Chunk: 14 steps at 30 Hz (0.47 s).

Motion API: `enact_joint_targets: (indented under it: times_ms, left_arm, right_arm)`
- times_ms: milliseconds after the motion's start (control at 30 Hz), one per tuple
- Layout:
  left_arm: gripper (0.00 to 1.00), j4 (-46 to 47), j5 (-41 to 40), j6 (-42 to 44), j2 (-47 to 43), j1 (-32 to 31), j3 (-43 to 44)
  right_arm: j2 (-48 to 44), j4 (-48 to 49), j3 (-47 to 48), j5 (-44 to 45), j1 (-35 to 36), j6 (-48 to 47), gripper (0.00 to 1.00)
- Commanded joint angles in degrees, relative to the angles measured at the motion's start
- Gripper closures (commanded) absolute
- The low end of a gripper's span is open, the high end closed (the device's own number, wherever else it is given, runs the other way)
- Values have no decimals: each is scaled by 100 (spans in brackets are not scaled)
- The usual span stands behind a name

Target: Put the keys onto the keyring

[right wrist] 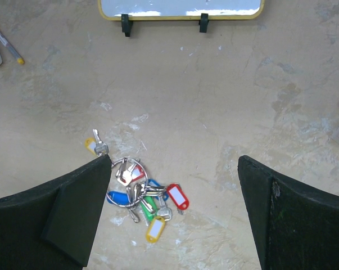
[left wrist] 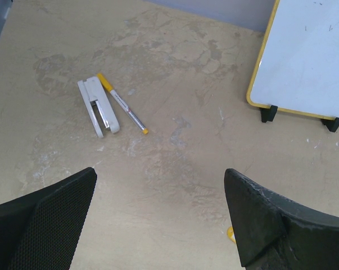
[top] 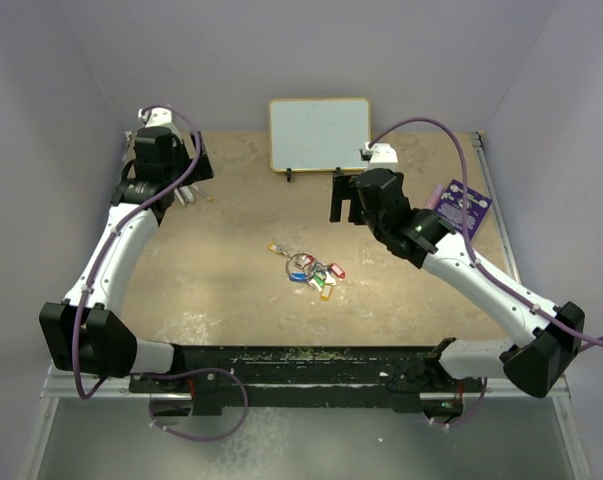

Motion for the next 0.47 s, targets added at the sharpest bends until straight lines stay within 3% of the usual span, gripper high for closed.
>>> enact_joint_targets:
  times_ms: [0, 433]
  left_arm:
    - [2, 211, 5, 95, -193, 46, 1]
    - [2, 230, 23, 105, -166, 46, -6]
  right_arm:
    - [-157, 134, 120, 211, -14, 100, 1]
    - [8, -131, 345, 721, -10, 221, 1]
